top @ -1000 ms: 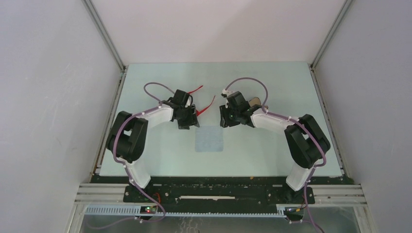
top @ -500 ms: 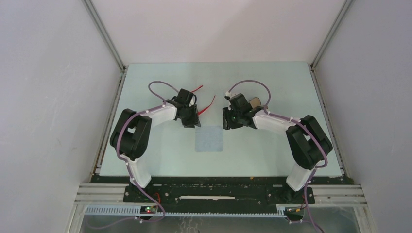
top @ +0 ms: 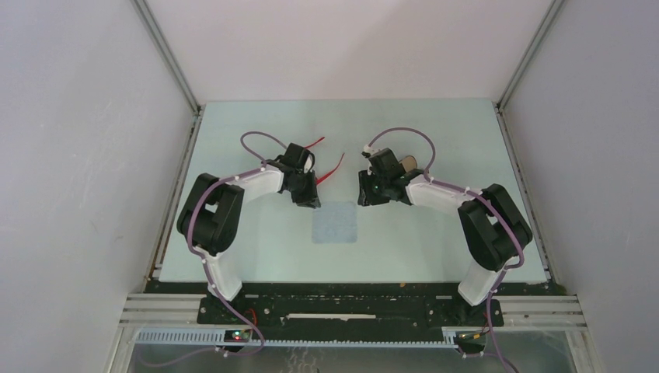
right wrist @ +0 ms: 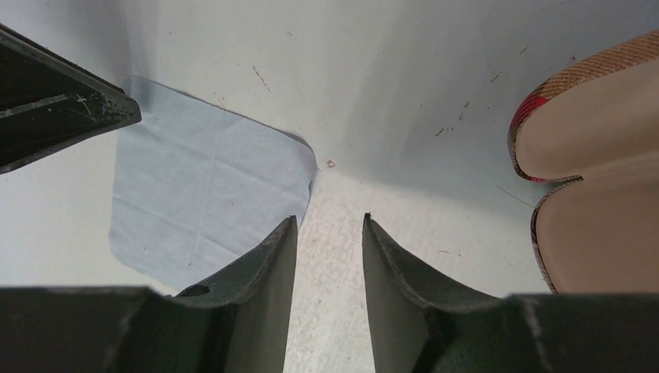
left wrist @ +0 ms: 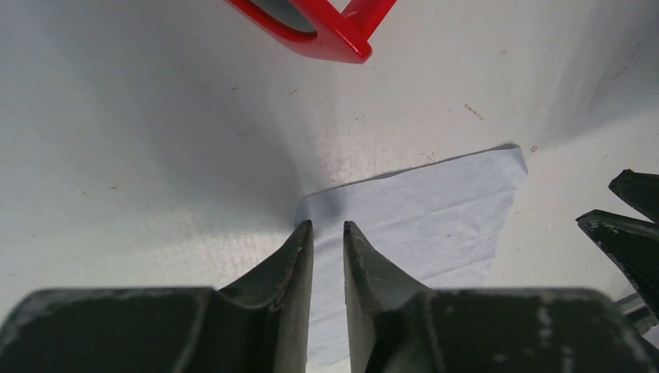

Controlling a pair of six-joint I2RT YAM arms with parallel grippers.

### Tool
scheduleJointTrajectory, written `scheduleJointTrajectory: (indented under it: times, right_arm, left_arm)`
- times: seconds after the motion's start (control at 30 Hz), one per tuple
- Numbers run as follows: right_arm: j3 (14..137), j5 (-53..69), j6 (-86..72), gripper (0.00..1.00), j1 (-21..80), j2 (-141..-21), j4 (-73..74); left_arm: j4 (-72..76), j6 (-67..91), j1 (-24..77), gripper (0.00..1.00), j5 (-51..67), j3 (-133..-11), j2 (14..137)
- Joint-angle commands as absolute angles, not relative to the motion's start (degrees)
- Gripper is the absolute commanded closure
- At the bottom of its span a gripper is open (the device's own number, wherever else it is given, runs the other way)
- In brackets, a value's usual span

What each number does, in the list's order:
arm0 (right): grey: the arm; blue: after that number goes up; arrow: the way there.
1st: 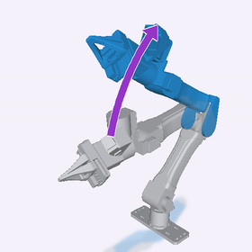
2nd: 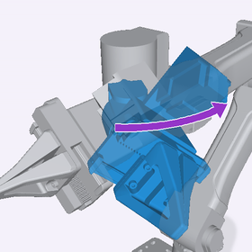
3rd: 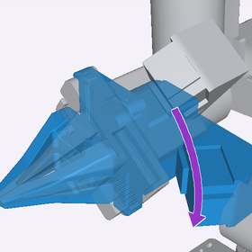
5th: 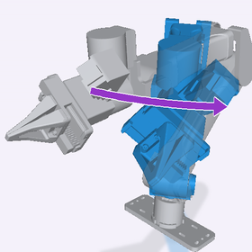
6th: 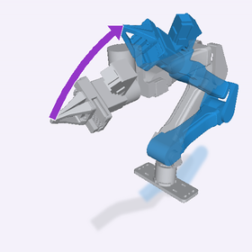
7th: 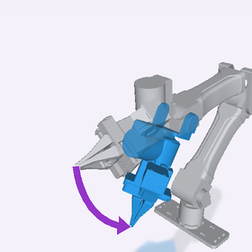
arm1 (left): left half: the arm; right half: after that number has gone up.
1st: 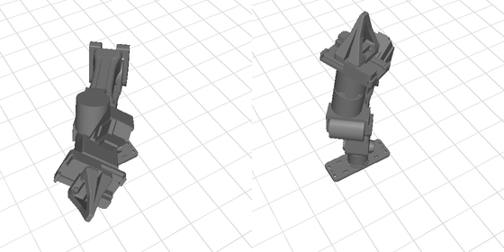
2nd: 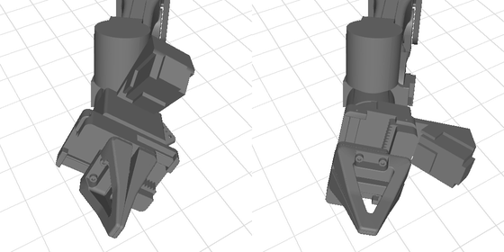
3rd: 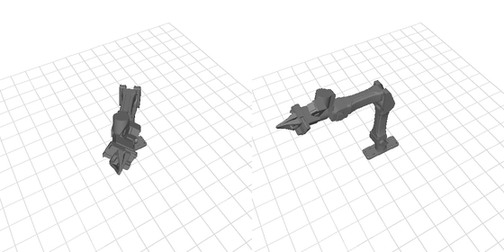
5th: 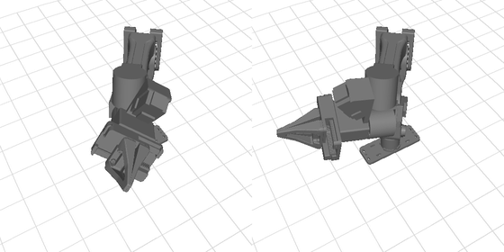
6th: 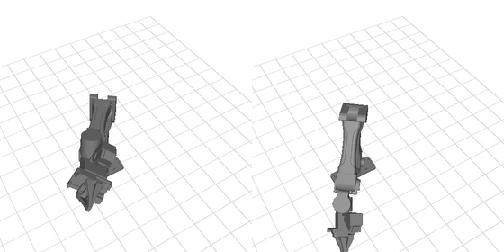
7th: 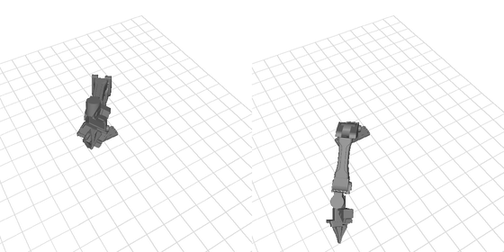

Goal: Organize the sunglasses

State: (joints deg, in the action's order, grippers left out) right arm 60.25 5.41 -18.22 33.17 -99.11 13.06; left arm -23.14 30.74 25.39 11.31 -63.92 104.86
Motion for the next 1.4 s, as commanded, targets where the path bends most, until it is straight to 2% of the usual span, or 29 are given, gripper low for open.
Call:
scheduleJointTrajectory:
  times: [0.0, 0.2, 0.27, 0.37, 0.53, 0.6, 0.7, 1.0, 1.2, 1.37]
  right_arm:
    - [62.2, 7.4, -18.6, 0.57, 32.7, -99.0, 13.2]
    - [65.3, 8.7, -17.6, 0.59, 33.0, -102.4, 14.0]
    - [66.4, 8.9, -17.4, 0.59, 33.3, -103.6, 14.6]
    - [66.9, 9.3, -17.5, 0.58, 33.6, -104.5, 14.4]
    - [67.0, 9.5, -17.9, 0.58, 33.5, -104.6, 13.9]
    - [66.9, 9.6, -18.1, 0.58, 33.4, -104.7, 13.7]
    - [66.9, 9.7, -18.3, 0.58, 33.3, -104.8, 13.5]
    - [66.9, 9.6, -18.5, 0.58, 32.5, -104.3, 14.0]
    - [66.9, 9.4, -18.7, 0.59, 32.4, -104.3, 14.0]
    - [67.0, 9.5, -18.8, 0.59, 32.4, -104.2, 14.0]
  left_arm:
    - [-23.6, 29.4, 25.8, 0.77, 11.5, -65.5, 105.5]
    - [-23.8, 29.1, 25.8, 0.87, 11.9, -66.1, 105.3]
    - [-24.0, 28.9, 25.8, 0.87, 11.8, -66.2, 105.0]
    - [-23.7, 28.5, 25.9, 0.75, 10.0, -65.5, 102.7]
    - [-22.6, 26.7, 26.4, 0.42, 6.7, -64.1, 99.3]
    - [-22.8, 26.0, 27.0, 0.38, 4.9, -64.2, 99.5]
    - [-23.2, 25.3, 28.4, 0.39, 3.2, -64.9, 101.2]
    - [-24.7, 23.8, 29.4, 0.5, 1.8, -68.0, 105.3]
    - [-25.5, 23.0, 29.4, 0.52, 1.8, -68.3, 106.1]
    - [-24.7, 23.2, 29.7, 0.64, 2.9, -67.6, 106.2]
